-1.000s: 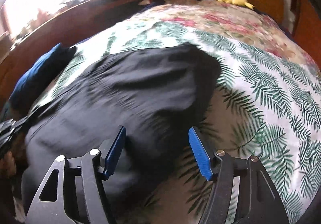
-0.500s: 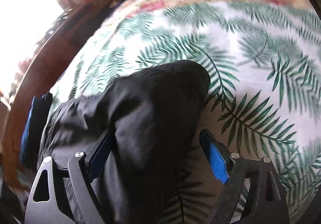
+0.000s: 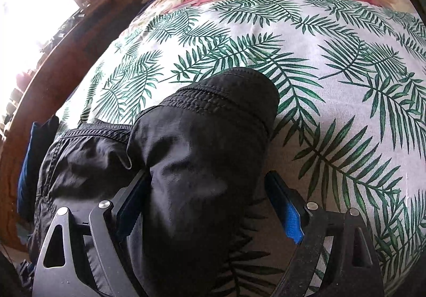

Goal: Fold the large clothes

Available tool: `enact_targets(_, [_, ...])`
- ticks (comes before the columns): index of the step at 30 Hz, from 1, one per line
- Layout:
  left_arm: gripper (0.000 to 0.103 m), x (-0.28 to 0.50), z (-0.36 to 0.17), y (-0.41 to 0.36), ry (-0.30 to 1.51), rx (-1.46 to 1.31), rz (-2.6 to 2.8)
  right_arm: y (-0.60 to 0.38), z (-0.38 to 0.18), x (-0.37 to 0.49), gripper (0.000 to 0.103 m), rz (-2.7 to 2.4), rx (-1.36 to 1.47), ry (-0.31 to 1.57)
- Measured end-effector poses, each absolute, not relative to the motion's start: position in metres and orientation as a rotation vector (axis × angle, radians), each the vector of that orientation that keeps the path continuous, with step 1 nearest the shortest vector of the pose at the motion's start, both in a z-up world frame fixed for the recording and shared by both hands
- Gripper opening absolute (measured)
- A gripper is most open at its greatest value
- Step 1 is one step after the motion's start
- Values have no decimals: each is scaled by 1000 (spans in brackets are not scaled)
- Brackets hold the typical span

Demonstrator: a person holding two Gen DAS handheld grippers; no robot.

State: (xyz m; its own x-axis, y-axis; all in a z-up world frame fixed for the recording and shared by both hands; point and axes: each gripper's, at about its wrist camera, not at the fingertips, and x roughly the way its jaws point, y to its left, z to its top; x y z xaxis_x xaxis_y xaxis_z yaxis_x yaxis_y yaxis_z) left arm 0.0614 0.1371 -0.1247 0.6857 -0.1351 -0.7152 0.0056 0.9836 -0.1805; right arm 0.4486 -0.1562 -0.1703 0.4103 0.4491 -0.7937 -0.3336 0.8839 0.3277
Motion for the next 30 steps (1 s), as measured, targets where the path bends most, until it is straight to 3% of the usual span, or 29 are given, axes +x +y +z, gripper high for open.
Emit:
enact_targets(13, [25, 86, -144, 137, 835, -193, -90, -152, -171, 447, 88, 498, 105, 1031])
enact_targets(16, [25, 88, -144, 133, 831, -198, -95, -151, -172, 447, 75, 544, 128, 1039])
enact_targets(25, [25, 92, -148, 135, 816, -234, -109, -155, -170, 442, 62, 556, 150, 1014])
enact_targets(27, [19, 94, -151, 135, 810, -236, -131, -158, -165, 438, 52, 552, 161, 986])
enact_targets(28, [10, 95, -152, 137, 809, -250, -145, -159, -161, 435, 50, 551, 155, 969])
enact_targets(30, [6, 93, -149, 141, 788, -269, -159, -160, -152, 428, 38, 547, 152, 931])
